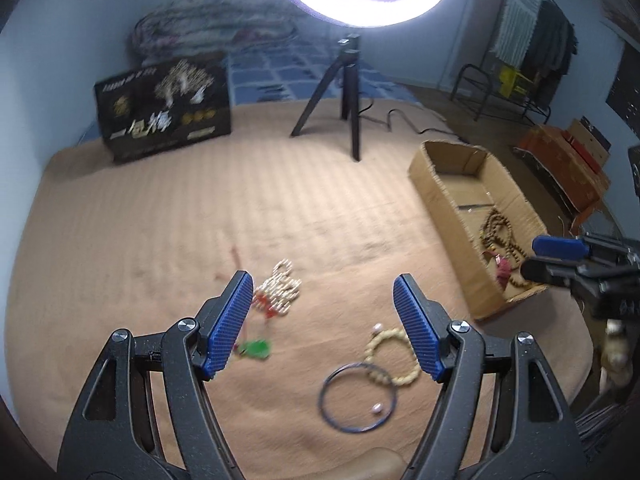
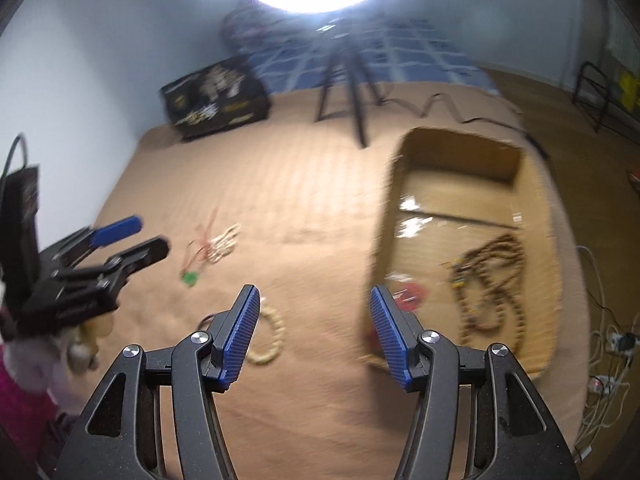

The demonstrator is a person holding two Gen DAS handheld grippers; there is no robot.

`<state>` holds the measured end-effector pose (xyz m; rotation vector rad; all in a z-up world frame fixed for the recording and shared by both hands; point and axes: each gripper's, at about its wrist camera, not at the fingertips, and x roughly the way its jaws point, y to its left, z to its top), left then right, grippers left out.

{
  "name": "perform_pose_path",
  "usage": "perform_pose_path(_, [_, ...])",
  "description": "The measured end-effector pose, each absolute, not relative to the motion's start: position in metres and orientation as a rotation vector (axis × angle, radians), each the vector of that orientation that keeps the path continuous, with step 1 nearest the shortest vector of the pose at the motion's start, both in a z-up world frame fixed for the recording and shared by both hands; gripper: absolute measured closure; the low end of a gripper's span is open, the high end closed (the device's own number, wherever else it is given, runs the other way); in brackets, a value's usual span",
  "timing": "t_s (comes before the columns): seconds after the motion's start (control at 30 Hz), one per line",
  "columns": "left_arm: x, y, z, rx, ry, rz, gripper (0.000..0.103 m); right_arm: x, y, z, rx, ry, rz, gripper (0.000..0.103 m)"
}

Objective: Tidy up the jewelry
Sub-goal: 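Move the left gripper to the blue bangle while the right moves to the green bracelet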

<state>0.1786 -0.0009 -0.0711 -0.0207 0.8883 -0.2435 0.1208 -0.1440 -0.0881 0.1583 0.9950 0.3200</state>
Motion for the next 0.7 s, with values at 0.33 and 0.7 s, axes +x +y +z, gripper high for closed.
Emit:
perform_pose_path(0.33, [0.158,0.023,-0.104,-0.037,1.004,-0.28,0.028,0.124,-0.097,-0.129,0.128,1.131,0.385,0.046])
perform_pose_path(0.7, [0.148,0.007,-0.148,0.034,1.127,-0.327,0.051,0.14,-0.09,-0.161,0.207,1.231,0.369,0.065])
